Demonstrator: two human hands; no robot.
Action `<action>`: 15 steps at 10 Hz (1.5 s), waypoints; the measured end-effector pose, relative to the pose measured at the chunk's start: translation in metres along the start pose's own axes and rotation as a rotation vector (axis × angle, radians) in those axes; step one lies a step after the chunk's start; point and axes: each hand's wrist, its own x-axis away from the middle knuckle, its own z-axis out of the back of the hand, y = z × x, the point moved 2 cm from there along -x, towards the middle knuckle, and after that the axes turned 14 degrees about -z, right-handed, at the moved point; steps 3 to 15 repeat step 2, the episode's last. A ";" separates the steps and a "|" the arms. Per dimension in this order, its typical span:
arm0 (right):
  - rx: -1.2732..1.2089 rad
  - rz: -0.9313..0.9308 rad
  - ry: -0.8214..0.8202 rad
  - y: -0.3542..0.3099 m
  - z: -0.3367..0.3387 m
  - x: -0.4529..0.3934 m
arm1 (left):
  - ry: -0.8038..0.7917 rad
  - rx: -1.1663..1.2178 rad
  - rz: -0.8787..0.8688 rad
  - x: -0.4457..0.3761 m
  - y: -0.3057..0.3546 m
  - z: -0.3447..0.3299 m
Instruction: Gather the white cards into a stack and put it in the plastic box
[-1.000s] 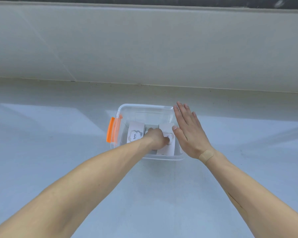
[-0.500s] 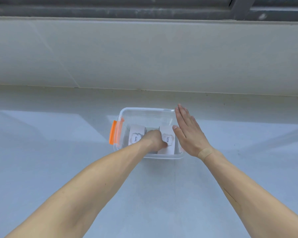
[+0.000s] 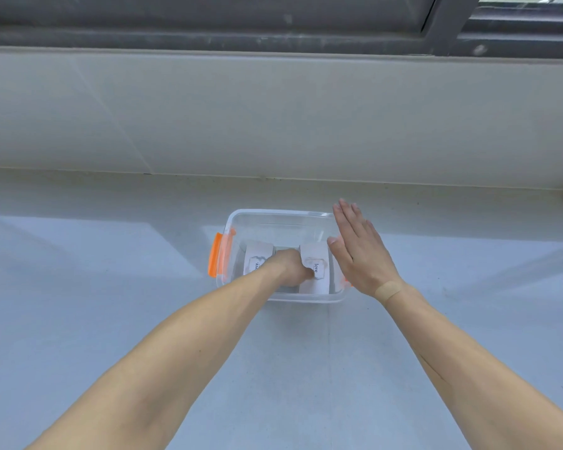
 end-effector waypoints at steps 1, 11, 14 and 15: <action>0.048 0.008 0.072 -0.004 0.009 0.003 | 0.037 -0.039 0.003 0.008 0.002 0.009; 0.094 0.016 0.141 -0.008 0.017 0.018 | 0.187 -0.047 -0.096 0.027 0.004 0.021; 0.094 0.016 0.141 -0.008 0.017 0.018 | 0.187 -0.047 -0.096 0.027 0.004 0.021; 0.094 0.016 0.141 -0.008 0.017 0.018 | 0.187 -0.047 -0.096 0.027 0.004 0.021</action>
